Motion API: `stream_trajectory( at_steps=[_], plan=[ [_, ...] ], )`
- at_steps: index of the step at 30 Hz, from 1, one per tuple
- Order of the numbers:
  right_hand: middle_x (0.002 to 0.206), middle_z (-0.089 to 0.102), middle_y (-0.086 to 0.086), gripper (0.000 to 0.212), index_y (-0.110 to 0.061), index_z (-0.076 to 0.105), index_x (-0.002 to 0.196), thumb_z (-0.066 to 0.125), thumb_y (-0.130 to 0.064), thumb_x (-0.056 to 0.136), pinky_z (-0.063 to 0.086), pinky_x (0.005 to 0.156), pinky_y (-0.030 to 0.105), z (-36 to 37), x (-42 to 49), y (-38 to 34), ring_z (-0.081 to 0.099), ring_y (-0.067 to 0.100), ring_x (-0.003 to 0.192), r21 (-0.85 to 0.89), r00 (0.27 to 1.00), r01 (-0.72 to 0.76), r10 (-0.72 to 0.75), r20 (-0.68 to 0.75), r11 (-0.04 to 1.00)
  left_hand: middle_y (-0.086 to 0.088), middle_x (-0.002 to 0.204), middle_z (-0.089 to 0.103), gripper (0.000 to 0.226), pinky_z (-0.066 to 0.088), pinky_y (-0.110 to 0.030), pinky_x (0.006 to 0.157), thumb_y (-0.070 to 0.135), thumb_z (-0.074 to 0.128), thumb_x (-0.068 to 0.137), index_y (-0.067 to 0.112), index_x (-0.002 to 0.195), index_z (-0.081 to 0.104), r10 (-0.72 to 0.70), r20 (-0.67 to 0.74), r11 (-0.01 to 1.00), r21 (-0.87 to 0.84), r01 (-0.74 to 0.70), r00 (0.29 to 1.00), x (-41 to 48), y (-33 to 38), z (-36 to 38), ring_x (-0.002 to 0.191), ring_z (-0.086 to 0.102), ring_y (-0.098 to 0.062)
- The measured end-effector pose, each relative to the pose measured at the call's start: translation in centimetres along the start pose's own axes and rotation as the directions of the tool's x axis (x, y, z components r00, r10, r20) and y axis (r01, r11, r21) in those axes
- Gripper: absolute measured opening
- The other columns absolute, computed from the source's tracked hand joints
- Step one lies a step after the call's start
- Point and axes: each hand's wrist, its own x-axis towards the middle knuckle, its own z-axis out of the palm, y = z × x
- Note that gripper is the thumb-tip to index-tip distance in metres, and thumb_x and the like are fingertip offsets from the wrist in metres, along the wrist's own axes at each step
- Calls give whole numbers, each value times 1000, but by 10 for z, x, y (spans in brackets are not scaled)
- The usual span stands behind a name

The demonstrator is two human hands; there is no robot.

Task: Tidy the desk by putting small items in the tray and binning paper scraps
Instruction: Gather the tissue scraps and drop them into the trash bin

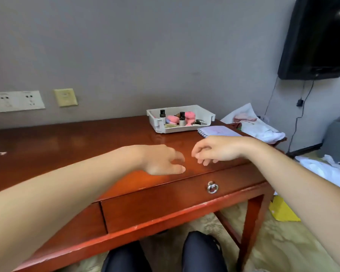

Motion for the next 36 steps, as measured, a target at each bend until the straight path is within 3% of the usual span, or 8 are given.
stream_trajectory(
  at_steps=[6, 12, 14, 18, 25, 30, 36],
  plan=[
    [107, 66, 2, 26, -17, 58, 116, 43, -23, 96, 52, 89, 33, 7, 54, -78, 66, 16, 101, -85, 988, 155, -153, 36, 984, -1, 147, 43, 52, 37, -38, 109, 52, 34, 96, 30, 143, 33, -299, -12, 953, -47, 298, 954, -60, -69, 3, 130, 45, -24],
    [97, 62, -6, 25, -21, 61, 113, 45, -27, 94, 48, 86, 29, 42, 111, -153, 62, 17, 102, -171, 944, 320, -299, 141, 932, -3, 146, 43, 53, 36, -35, 109, 50, 35, 97, 26, 144, 33, -541, -9, 836, -115, 537, 841, -127, -143, 24, 131, 44, -24],
    [103, 58, -8, 27, -23, 60, 114, 45, -31, 94, 44, 91, 29, 57, 130, -176, 58, 17, 104, -217, 924, 375, -345, 164, 901, -3, 147, 41, 53, 34, -35, 110, 49, 36, 96, 26, 144, 33, -612, -3, 783, -148, 605, 791, -149, -169, 35, 133, 42, -23],
    [130, 53, -4, 32, -24, 55, 124, 44, -33, 96, 42, 100, 31, 89, 166, -217, 52, 17, 117, -210, 887, 452, -412, 210, 867, -2, 153, 33, 56, 32, -38, 114, 47, 38, 96, 25, 147, 28, -745, 16, 643, -247, 724, 667, -190, -215, 57, 138, 36, -23],
    [147, 40, 0, 42, -26, 41, 138, 45, -31, 97, 38, 104, 32, 146, 225, -272, 44, 20, 130, -157, 836, 534, -492, 243, 831, -6, 160, 10, 67, 17, -46, 118, 51, 36, 96, 21, 151, 13, -930, 12, 353, -257, 900, 368, -244, -278, 110, 147, 12, -29],
    [147, 39, 0, 40, -26, 44, 137, 45, -30, 97, 33, 111, 39, 186, 262, -311, 37, 21, 134, -159, 785, 618, -613, 88, 770, -7, 160, 9, 65, 15, -47, 118, 53, 33, 95, 23, 150, 16, -983, -35, 178, -398, 900, 179, -269, -316, 140, 148, 9, -29],
    [134, 52, -5, 30, -24, 55, 124, 46, -27, 96, 32, 105, 31, 218, 308, -350, 43, 14, 125, -125, 687, 704, -715, -129, 699, -6, 158, 17, 58, 19, -45, 117, 48, 36, 96, 24, 148, 25, -993, -118, 79, -490, 868, 23, -283, -368, 147, 146, 15, -26]
  ],
)
